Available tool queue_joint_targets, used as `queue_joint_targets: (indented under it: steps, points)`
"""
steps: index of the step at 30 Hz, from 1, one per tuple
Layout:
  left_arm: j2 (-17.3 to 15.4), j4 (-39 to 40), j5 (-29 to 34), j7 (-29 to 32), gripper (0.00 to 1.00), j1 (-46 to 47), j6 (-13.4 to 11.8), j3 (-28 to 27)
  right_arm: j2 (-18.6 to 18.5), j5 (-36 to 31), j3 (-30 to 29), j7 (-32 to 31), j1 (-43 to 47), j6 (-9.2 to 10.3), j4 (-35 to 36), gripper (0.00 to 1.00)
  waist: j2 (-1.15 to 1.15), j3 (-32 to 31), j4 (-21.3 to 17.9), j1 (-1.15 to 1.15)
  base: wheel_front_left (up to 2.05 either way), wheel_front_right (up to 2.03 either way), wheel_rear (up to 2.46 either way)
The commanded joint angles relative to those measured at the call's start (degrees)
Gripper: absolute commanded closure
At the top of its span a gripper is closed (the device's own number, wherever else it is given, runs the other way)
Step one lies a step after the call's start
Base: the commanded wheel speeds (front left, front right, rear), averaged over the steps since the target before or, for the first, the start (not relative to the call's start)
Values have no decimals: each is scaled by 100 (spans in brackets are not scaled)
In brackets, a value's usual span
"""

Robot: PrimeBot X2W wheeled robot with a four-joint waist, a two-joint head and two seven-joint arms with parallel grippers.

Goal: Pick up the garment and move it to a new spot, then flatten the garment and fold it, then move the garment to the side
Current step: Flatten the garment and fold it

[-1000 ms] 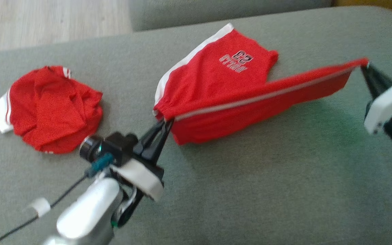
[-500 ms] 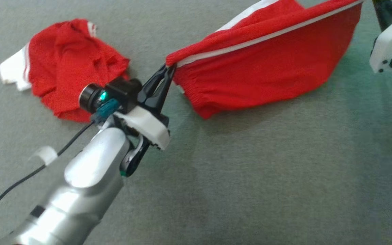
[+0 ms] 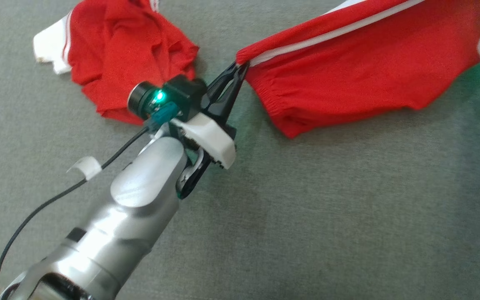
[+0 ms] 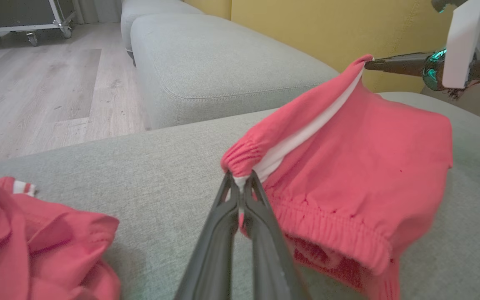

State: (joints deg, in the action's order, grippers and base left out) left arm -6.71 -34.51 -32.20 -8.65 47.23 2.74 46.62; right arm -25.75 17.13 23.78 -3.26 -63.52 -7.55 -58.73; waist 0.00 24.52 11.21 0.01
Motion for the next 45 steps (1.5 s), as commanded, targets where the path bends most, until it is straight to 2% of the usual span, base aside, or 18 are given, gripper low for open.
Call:
queue_joint_targets:
  steps: [1,2,7,11,15,19,26,34,39,45]
  points:
    - [-62,1,36,-28,41,275,35,-114,-58,36,-27,85,-169,6,-84,0,0,125,149,-1,0,0,0]
    - [-30,-53,37,-45,0,308,46,-98,-56,52,-52,125,-218,6,-193,0,0,136,174,-1,0,0,0]
    - [63,-297,-48,-275,0,426,-29,-236,-34,55,-171,565,-320,6,-645,0,0,70,199,-1,0,0,0]
    - [-6,-401,-58,-433,0,472,-82,-358,55,124,-337,1061,-385,6,-850,0,0,-74,88,-1,0,0,0]
    - [-147,-355,-113,-567,0,405,-233,-632,251,346,-408,1507,-350,6,-794,0,0,-322,-111,-1,0,0,0]
    - [-278,-208,-134,-614,0,242,-361,-868,373,537,-429,1702,-211,6,-612,0,0,-561,-285,-1,0,0,0]
    - [-578,693,131,-632,0,-535,-640,-1496,611,917,-442,1819,615,6,180,0,0,-1105,-696,-1,0,0,0]
    - [-690,1634,533,-634,0,-1755,-703,-2197,857,874,-947,1824,2033,6,1488,0,0,-1570,-1134,-1,0,0,0]
    - [-573,1959,774,-634,0,-2514,-659,-2596,1155,591,-1377,1825,3014,6,2238,0,0,-1773,-1336,-1,0,0,0]
    - [-259,2205,1080,-634,0,-3345,-499,-3110,1772,267,-1894,1814,4270,6,2996,0,0,-1898,-1488,-1,0,0,0]
